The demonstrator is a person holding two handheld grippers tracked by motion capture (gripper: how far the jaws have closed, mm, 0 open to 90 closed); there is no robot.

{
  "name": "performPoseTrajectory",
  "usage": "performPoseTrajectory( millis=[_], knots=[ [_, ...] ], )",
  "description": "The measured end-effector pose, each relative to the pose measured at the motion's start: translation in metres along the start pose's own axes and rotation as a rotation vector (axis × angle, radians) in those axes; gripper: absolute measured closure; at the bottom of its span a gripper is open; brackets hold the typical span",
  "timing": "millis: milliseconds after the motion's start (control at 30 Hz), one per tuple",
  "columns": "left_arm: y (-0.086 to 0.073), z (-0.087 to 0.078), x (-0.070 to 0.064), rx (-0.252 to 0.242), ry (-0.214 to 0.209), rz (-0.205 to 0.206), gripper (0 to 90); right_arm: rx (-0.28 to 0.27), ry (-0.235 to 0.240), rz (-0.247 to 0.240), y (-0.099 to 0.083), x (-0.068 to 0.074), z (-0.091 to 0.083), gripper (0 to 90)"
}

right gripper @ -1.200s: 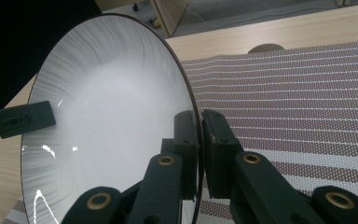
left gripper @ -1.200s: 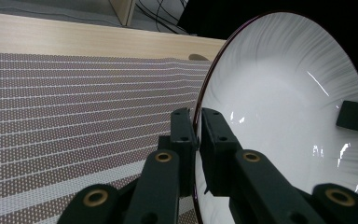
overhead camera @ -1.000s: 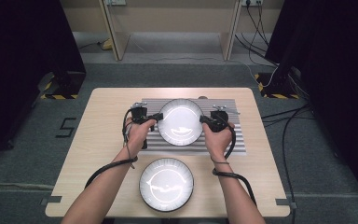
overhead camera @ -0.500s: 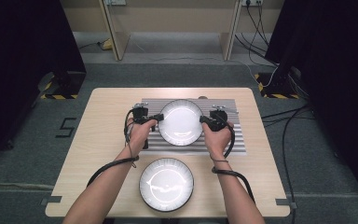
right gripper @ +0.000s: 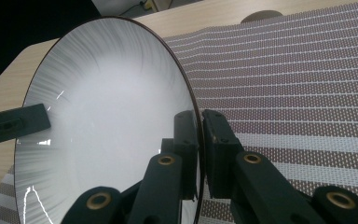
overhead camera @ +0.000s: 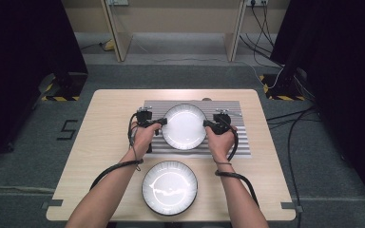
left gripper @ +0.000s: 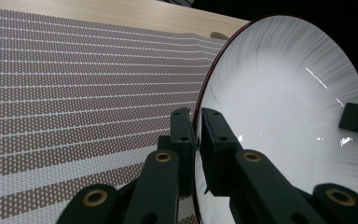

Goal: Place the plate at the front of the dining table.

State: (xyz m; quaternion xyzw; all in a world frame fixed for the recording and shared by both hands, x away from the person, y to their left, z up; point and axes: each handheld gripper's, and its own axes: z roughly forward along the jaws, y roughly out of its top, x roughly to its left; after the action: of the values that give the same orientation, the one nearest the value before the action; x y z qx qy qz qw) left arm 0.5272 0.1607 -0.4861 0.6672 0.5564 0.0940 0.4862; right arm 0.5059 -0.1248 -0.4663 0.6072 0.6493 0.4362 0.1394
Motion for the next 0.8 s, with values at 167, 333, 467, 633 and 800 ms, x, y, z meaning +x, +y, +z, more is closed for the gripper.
performPoseTrajectory(
  millis=[167, 333, 467, 633, 800],
  knots=[
    [-0.002, 0.002, 0.002, 0.002, 0.01, -0.008, 83.0, 0.007, -0.003, -0.001, -0.001, 0.0, 0.003, 84.6],
    [-0.003, 0.004, 0.002, 0.009, 0.016, -0.01, 82.9, 0.015, -0.006, 0.001, -0.002, -0.001, 0.005, 84.4],
    [-0.005, 0.006, 0.003, 0.014, 0.023, -0.02, 82.6, 0.023, -0.009, 0.001, -0.003, -0.002, 0.007, 84.4],
    [-0.007, 0.008, 0.004, 0.014, 0.027, -0.027, 82.6, 0.026, -0.011, 0.0, -0.004, -0.002, 0.009, 84.4],
    [-0.007, 0.011, 0.005, 0.01, 0.029, -0.026, 81.0, 0.019, -0.016, -0.004, -0.005, -0.003, 0.012, 84.2]
  ],
)
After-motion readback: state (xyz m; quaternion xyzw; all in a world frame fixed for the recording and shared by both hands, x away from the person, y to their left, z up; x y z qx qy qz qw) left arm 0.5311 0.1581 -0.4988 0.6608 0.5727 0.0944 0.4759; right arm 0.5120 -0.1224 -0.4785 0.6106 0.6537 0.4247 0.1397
